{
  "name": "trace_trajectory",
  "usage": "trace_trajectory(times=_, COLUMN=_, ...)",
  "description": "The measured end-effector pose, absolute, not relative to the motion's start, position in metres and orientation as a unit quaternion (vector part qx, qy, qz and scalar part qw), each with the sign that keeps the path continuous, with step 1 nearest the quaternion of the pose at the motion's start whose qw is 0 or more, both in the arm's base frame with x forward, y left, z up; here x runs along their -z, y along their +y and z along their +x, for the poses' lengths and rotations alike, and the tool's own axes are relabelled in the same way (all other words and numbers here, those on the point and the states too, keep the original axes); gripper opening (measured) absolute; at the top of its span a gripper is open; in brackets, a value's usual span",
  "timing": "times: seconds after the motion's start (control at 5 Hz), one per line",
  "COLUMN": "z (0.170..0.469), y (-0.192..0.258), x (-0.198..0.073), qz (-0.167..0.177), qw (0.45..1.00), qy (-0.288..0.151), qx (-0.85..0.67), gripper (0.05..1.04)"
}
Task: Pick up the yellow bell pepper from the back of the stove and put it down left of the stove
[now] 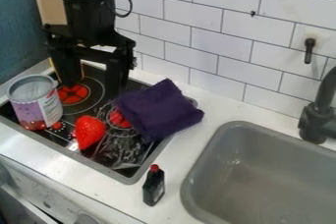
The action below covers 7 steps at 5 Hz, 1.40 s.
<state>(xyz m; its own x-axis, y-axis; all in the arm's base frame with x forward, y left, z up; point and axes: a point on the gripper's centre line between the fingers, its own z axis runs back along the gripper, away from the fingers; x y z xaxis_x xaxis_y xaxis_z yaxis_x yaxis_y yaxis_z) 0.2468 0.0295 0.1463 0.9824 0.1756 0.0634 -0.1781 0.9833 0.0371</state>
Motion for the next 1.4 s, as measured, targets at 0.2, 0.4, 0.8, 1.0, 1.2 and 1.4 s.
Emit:
trace_trajectory(times=0.2, z=0.246, y=0.029, x=-0.14, qz=0.021, qw=0.996, qy=-0.018, qx=-0.086, gripper=1.003)
trace_trajectory(times=0.4, z=0.261, y=0.045, x=-0.151, qz=0.023, qw=0.995, qy=-0.043, qx=-0.084, gripper=1.003)
trace_trajectory(times=0.8, z=0.288, y=0.101, x=-0.157, qz=0.043, qw=0.996, qy=-0.04, qx=-0.065, gripper=1.003)
trace_trajectory(times=1.0, z=0.298, y=0.131, x=-0.148, qz=0.041, qw=0.995, qy=-0.022, qx=-0.091, gripper=1.003)
trace_trajectory(times=1.2, z=0.308, y=0.152, x=-0.144, qz=0.038, qw=0.993, qy=-0.021, qx=-0.108, gripper=1.003)
trace_trajectory(times=1.4, z=0.318, y=0.163, x=-0.137, qz=0.028, qw=0.993, qy=-0.035, qx=-0.112, gripper=1.003)
